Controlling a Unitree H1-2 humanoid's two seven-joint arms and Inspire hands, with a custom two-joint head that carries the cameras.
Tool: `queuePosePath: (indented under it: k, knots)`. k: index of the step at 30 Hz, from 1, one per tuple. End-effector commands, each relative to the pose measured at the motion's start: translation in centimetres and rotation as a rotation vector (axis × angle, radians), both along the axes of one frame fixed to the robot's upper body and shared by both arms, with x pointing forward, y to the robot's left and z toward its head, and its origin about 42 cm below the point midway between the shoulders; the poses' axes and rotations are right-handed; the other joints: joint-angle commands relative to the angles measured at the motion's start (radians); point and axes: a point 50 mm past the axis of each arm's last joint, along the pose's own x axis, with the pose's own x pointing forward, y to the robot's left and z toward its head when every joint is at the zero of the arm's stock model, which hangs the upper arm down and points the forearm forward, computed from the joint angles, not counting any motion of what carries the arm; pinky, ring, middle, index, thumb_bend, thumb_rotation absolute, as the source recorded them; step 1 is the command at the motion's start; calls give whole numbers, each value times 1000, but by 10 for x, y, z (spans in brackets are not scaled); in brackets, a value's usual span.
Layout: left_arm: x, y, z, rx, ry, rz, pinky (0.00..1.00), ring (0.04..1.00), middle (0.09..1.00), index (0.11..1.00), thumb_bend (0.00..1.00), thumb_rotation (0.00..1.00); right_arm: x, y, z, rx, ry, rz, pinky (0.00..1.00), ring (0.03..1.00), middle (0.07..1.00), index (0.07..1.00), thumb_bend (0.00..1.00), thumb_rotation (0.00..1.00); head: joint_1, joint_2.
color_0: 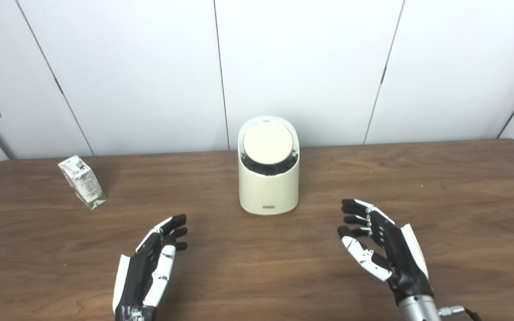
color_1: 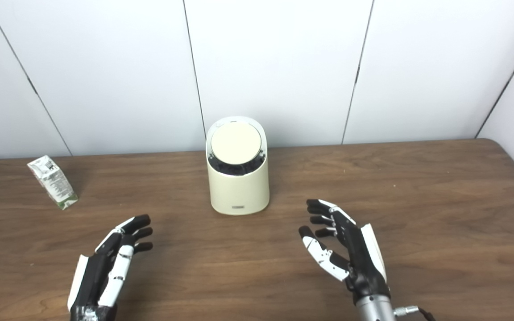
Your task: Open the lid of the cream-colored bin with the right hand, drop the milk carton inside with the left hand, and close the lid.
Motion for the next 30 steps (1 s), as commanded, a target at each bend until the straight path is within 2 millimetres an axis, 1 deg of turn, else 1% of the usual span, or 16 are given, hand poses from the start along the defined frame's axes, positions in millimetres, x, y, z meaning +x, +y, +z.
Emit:
queuePosePath:
  k: [1,6,9,14,17,19,21,23,24,27,29,30]
  knots:
    - [2,-1,13,-8,-57,-1,718,797,823,813,210,719,4,2,15,-1,-76,19,625,730,763,749,150,416,-1,0]
    - [2,-1,12,-9,-54,-1,718,797,821,811,221,715,4,2,14,1,-75,19,624,730,764,749,157,439,-1,0]
    - [2,-1,12,-10,-52,-5,724,799,823,813,223,726,4,3,15,6,-73,18,627,731,764,750,157,414,-1,0]
    - [1,-1,13,-15,-52,-5,727,801,823,814,214,736,4,4,15,6,-76,19,624,731,763,750,161,409,1,8]
    - [1,0,14,-11,-51,-4,726,800,822,813,215,731,3,6,17,4,-80,22,628,734,767,753,166,422,-1,11]
    - [1,1,13,-5,-47,-5,728,802,825,816,222,735,4,7,18,-1,-88,21,611,720,757,747,172,437,-1,11]
    - [1,1,13,-6,-46,-8,727,801,826,816,228,739,5,8,21,0,-92,21,614,721,760,749,197,477,-6,9]
    - [3,1,12,-3,-46,-12,723,799,827,817,232,741,8,11,27,13,-102,27,635,737,772,760,242,556,-14,10]
    - [4,2,11,-2,-45,-13,724,801,829,819,234,743,10,13,32,23,-107,27,649,751,785,770,255,574,-14,8]
    - [6,3,9,-8,-47,-11,725,803,829,820,235,743,16,21,48,46,-127,32,707,802,832,818,345,698,-13,4]
    - [6,3,9,-6,-46,-8,720,802,828,818,233,732,21,26,62,53,-151,48,748,837,863,854,396,761,-17,2]
    - [7,3,9,-5,-45,-7,716,800,827,817,235,725,23,27,66,56,-160,54,761,853,877,870,416,772,-18,2]
